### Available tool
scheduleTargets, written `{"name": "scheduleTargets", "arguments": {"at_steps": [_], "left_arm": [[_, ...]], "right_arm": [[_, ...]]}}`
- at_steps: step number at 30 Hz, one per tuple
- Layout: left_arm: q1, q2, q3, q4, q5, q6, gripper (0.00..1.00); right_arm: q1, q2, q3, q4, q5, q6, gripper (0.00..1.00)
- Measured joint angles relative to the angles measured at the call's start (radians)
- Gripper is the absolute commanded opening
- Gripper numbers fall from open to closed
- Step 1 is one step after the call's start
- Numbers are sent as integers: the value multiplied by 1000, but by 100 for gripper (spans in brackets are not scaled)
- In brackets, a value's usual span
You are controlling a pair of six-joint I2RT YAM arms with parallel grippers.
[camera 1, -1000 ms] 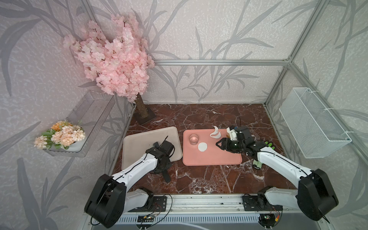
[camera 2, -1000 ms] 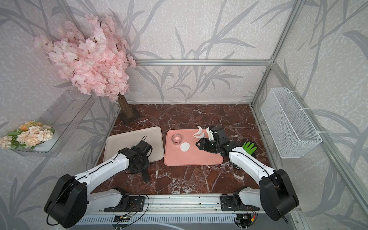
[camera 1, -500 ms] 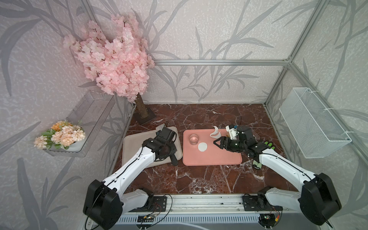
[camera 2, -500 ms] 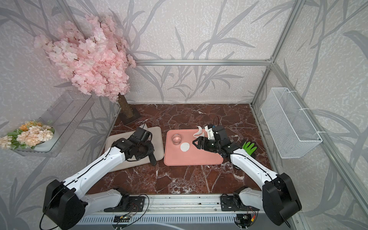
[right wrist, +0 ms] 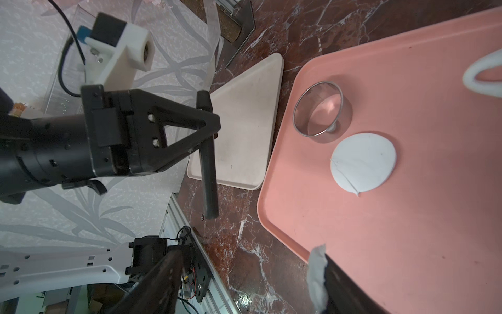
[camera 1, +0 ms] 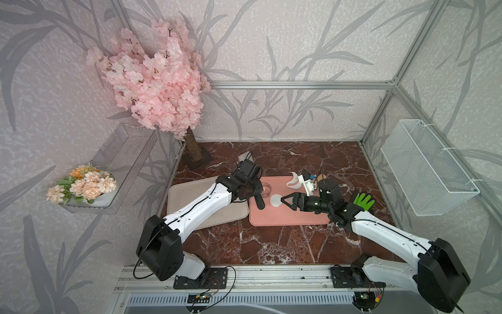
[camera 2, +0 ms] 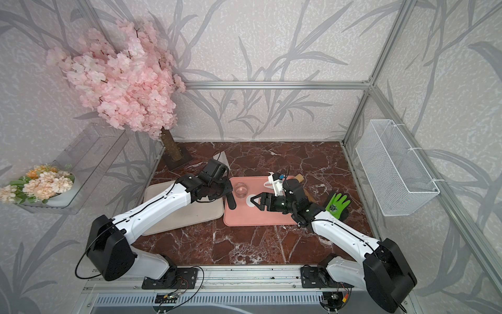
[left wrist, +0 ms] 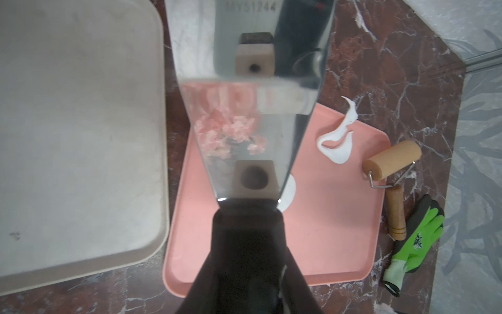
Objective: Roll out the dumpling wrappers from the dough
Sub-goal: Pick up the spatula from the plate.
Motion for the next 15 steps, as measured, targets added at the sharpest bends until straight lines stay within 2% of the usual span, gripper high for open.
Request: {"name": "scheduleTargets", "arguments": {"at_steps": [7,15], "left_arm": [[-37,64,85,37,16,0,0],[-56,117,149,53,42,-3,0]], "right_arm": [[26,0,-2,35,43,16,78],[54,5,-2,41,109,16,71]]}}
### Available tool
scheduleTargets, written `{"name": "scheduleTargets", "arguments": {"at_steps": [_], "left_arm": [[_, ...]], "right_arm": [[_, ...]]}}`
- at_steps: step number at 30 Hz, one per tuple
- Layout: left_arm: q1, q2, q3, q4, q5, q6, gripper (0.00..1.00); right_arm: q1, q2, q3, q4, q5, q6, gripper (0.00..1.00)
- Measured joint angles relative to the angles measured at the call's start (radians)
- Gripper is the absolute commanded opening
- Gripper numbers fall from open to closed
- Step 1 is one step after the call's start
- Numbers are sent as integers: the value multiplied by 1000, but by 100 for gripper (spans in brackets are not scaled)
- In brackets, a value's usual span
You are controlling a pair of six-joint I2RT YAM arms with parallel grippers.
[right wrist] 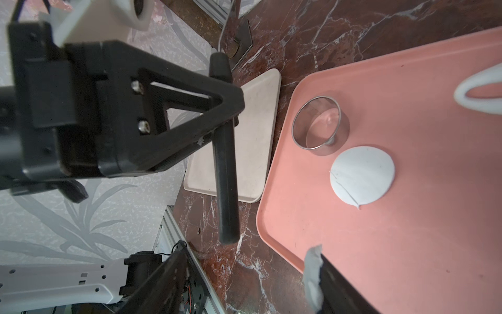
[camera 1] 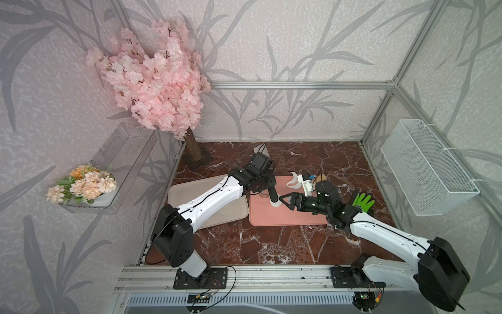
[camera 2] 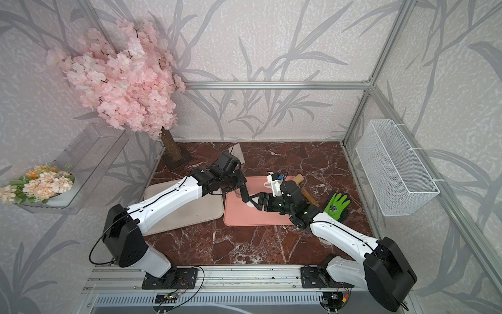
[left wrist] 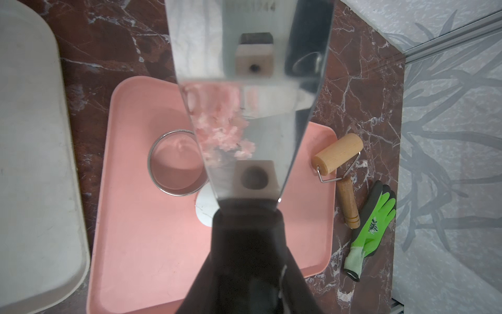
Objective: Roll out the dumpling wrappers from the dough
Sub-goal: Pick up the spatula from the plate.
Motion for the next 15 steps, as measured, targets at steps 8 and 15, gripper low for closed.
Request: {"name": "scheduleTargets", "arguments": {"at_steps": [8,15], "left_arm": [[-28,40,53,21,29,-2,0],[-47,53,63,42,55,-21,0]], "right_arm": [[18,24,6,8,34,-1,63],[20,32,17,31,51,-1,59]]}}
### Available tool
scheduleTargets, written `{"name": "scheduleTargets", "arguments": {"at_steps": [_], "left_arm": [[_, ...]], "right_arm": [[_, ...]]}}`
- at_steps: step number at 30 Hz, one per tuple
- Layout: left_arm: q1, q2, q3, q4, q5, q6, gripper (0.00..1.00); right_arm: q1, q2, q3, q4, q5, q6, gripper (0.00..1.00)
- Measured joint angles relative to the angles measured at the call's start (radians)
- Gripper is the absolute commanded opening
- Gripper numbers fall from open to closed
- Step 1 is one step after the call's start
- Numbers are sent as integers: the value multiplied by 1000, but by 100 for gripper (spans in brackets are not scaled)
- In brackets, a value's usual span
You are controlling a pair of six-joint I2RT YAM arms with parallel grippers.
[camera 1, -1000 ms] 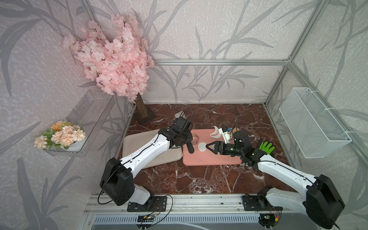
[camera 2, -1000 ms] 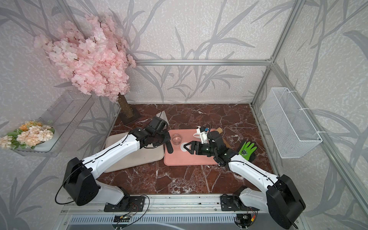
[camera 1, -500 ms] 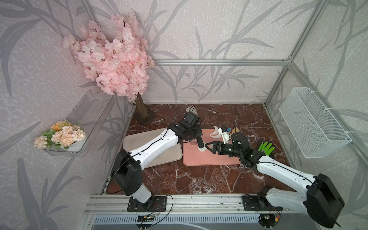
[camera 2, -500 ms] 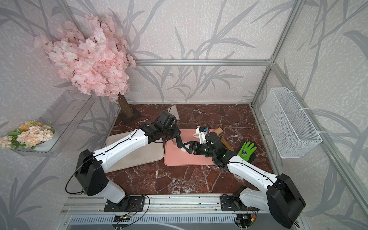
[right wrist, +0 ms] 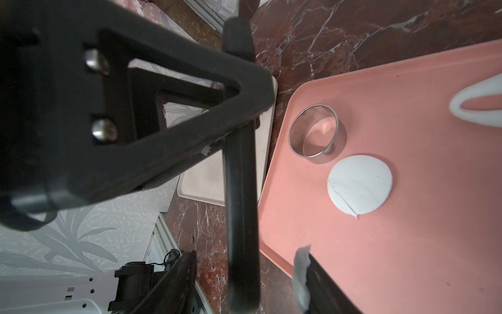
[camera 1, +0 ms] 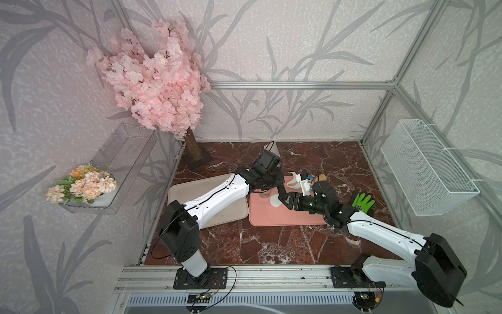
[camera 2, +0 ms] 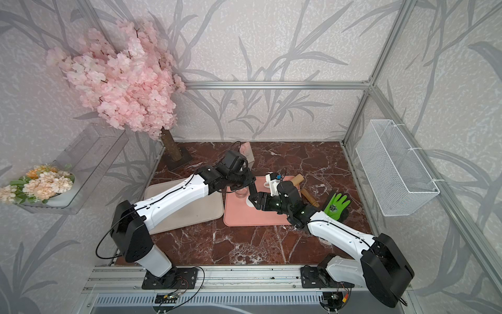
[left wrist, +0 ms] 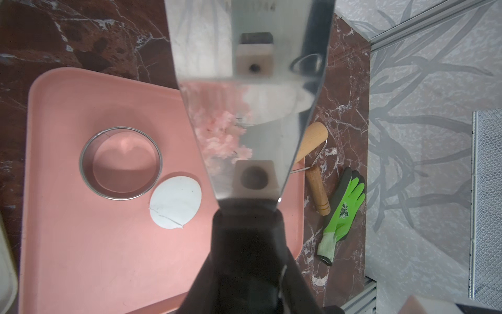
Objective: Roll out the dumpling wrappers from the dough
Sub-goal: Pick up the spatula from the plate.
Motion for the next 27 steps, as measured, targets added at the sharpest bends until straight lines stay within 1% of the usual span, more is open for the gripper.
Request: {"name": "scheduleTargets", "arguments": {"at_steps": [10,14,24,27], "left_arm": [[-19,28,16,17,29,-23,0],[-19,29,27,23,31,-31,0],[-20,29,27,39,33,-50,0],[-20,29,27,40,34,-55,0]], "right_arm": [[1,1,8,24,35,1,48],[1,1,8,29,58,4,46],[1,-13,3,34,121,12,34],[1,-23,-5,34,140,16,32]]}}
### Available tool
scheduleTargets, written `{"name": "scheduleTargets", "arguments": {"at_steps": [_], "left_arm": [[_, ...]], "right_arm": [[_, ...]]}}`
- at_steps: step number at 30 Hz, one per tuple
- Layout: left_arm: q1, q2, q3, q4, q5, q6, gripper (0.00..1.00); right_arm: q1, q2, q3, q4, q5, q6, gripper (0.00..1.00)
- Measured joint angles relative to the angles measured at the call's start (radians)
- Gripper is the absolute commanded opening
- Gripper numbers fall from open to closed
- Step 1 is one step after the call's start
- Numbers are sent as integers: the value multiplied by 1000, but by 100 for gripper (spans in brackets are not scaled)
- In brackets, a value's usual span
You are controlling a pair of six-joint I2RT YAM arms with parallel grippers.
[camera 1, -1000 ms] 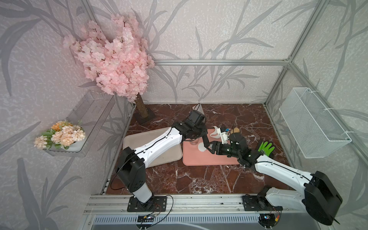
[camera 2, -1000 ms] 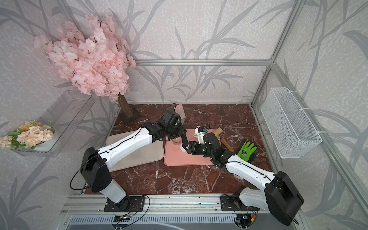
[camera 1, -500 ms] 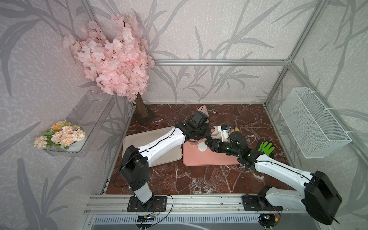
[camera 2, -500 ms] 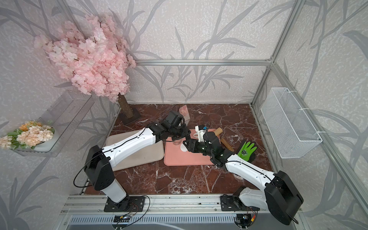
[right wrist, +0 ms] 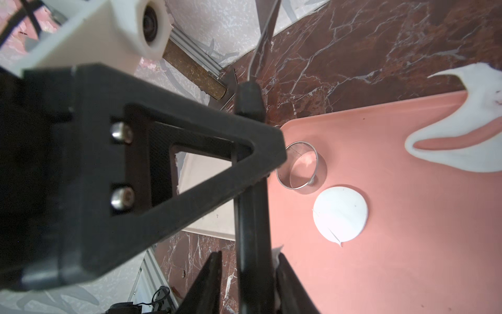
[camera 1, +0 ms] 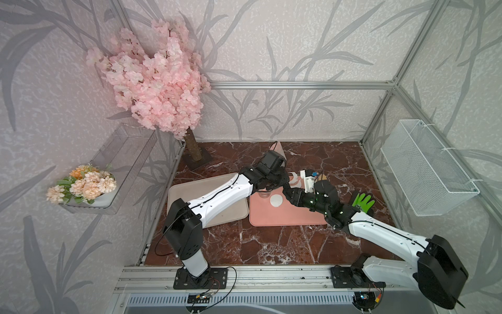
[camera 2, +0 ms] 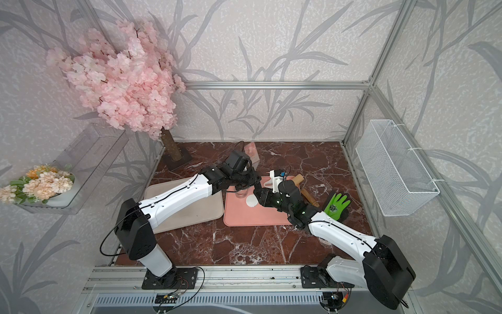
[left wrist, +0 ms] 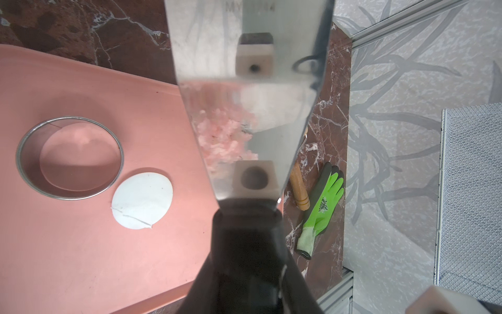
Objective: Roll out the dumpling wrappers from the dough
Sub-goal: Pick up the spatula from the plate.
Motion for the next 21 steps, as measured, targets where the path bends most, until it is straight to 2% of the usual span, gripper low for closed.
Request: {"name": "scheduleTargets", "arguments": {"at_steps": [8,10,12,15,17,19,21], "left_arm": [[-1,0,0,8,6,-10,0],[-1,0,0,16,9,-11,0],[-1,0,0,22,11,-10,0],[-1,0,1,32,16,-9,9],[-3,0,2,38,18,-7,21],[-4,0,7,43,18,-5,37],[-4,0,16,43,17,12,47]], "right_arm": [[0,-6,-7,8,24,6,18],[0,-12,-8,8,29,10,10],[-3,-15,-8,8,33,11,9],[-11,-23,-10,7,31,11,9],[-16,-33,-12,3,28,10,8],[-22,-47,-13,-8,27,8,8],[-28,-62,-13,-23,29,9,3]]}}
